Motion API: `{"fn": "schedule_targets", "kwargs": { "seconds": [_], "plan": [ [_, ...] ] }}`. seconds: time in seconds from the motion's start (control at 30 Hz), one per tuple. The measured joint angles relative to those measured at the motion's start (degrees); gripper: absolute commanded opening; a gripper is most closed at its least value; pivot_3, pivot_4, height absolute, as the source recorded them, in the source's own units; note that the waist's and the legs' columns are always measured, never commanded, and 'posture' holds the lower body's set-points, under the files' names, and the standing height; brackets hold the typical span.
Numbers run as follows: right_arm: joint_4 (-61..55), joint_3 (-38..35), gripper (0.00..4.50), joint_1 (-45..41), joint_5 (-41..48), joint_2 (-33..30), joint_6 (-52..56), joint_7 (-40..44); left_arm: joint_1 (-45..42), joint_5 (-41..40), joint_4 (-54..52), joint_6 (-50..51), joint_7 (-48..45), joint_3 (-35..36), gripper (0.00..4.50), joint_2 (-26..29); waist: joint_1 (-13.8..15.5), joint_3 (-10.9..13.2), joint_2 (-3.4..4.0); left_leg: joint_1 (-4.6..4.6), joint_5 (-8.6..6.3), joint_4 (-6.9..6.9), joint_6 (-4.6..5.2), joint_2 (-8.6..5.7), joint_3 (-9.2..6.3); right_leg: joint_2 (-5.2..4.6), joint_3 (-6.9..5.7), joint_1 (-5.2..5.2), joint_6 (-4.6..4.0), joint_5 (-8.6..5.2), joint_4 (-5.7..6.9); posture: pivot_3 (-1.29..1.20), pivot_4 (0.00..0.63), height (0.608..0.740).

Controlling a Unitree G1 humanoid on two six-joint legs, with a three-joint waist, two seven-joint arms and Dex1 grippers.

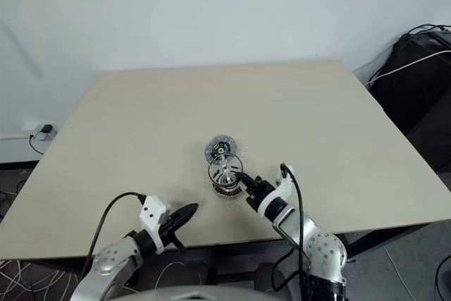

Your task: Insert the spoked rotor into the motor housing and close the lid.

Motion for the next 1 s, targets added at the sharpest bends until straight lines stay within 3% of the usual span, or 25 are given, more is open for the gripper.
{"fn": "schedule_targets", "kwargs": {
  "seconds": [0.87, 1.0],
  "plan": [
    [3.9, 0.0, 0.38, -0.1, -6.4, -0.6, -1.5, 1.3, 1.1, -0.1, -0.5, 0.0, 0.9, 0.4, 0.00, 0.0, 0.0, 0.0, -0.02, 0.01, 0.00, 0.00, 0.00, 0.00, 0.01, 0.03, -0.01, 0.01, 0.01, 0.01, 0.02, 0.00, 0.000, 0.740],
    [3.9, 0.0, 1.72, -0.1, -6.4, -0.5, -1.5, 1.3, 1.0, -0.1, -0.5, 0.0, 0.7, 0.4, 0.00, 0.0, 0.0, 0.0, -0.02, 0.02, 0.00, 0.01, 0.00, 0.00, 0.00, 0.03, -0.01, 0.02, 0.02, 0.01, 0.02, 0.00, 0.000, 0.740]
  ]
}}
